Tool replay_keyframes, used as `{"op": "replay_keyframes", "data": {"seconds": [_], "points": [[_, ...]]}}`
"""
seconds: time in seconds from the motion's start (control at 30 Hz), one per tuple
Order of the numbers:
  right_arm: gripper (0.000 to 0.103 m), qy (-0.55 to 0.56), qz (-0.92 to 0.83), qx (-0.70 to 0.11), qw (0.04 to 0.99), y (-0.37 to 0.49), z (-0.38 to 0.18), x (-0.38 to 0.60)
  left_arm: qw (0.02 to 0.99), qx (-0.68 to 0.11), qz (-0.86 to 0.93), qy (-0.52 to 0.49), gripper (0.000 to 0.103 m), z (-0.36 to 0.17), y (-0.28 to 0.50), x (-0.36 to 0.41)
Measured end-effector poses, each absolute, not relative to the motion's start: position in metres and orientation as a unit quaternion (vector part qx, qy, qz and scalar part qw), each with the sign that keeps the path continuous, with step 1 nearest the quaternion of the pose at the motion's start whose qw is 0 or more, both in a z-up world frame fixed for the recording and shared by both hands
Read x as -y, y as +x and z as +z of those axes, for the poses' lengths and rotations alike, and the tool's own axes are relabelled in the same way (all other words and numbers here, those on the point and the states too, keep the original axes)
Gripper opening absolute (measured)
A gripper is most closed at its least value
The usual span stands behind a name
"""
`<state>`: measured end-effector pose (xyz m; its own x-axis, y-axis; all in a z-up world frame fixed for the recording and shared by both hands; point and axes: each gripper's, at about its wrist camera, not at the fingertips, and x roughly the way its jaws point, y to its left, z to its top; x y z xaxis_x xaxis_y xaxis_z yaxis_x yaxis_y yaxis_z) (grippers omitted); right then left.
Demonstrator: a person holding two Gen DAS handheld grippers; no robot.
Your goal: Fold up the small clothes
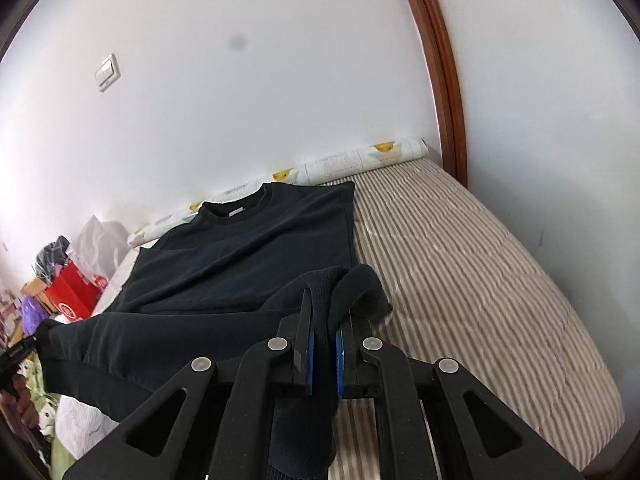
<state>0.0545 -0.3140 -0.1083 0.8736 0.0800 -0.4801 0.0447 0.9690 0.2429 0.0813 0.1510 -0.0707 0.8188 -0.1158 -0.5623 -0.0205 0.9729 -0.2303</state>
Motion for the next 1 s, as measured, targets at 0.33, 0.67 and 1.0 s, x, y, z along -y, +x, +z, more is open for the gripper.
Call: {"op": "replay_keyframes", "data": {"seconds": [0.33, 0.67, 1.0], "points": [[0.007, 0.118, 0.003, -0.268, 0.956, 0.12, -0.104, 0.315, 0.947, -0.304, -0.007, -0.105, 0.007, -0.071, 0.136, -0.146], [0.007, 0.137, 0.008, -0.278, 0.951, 0.19, -0.104, 0.315, 0.94, -0.323, 0.017, -0.112, 0.007, -0.081, 0.209, -0.144], [0.007, 0.132, -0.003, -0.314, 0.94, 0.26, -0.135, 0.314, 0.925, -0.366, 0.046, -0.088, 0.007, -0.118, 0.264, -0.139]]}}
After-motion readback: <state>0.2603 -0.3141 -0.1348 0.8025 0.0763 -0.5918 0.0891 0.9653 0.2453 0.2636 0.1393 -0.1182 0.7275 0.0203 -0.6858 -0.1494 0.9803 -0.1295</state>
